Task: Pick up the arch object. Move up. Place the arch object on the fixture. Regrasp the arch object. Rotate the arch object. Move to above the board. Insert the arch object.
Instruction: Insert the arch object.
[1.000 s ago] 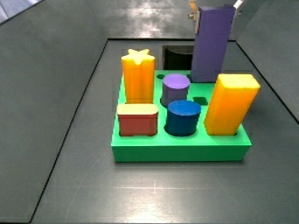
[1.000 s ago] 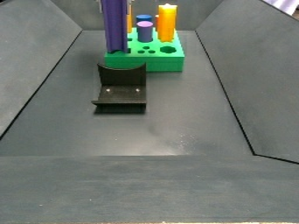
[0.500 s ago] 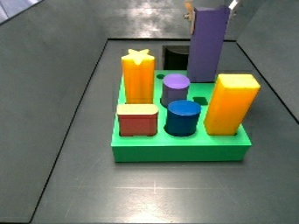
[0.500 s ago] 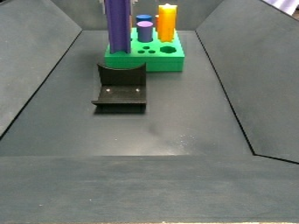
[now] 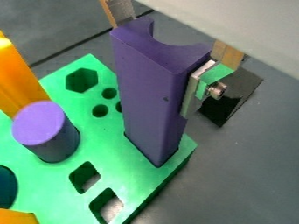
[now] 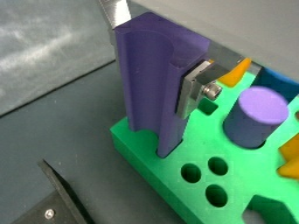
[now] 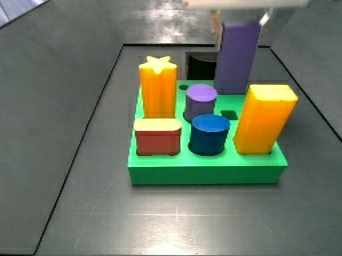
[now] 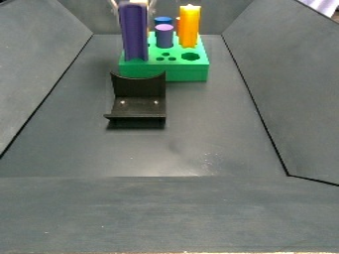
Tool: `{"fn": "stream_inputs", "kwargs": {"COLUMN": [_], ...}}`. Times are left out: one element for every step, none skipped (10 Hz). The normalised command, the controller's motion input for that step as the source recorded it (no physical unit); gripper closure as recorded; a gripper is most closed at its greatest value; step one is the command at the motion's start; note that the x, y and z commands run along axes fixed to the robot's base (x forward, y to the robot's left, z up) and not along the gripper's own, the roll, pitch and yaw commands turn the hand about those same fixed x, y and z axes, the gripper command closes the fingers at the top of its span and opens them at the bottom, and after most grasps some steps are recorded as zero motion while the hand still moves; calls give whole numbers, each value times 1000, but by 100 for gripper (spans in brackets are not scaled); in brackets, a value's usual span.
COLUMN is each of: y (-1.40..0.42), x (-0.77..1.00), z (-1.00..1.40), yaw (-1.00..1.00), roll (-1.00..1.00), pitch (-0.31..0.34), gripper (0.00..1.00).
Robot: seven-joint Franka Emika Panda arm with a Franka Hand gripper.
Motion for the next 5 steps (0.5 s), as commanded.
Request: {"fn": "stream_inputs", "kwargs": {"y": [0,0,0,0,0], "x": [0,0,0,0,51], "z": [-546,-680,-866,-1000,-1000], "yaw": [46,0,0,0,0], "roll": [404,349,249,129,27], "pitch": [0,0,-10,0,0], "gripper": [100,100,100,100,100]}}
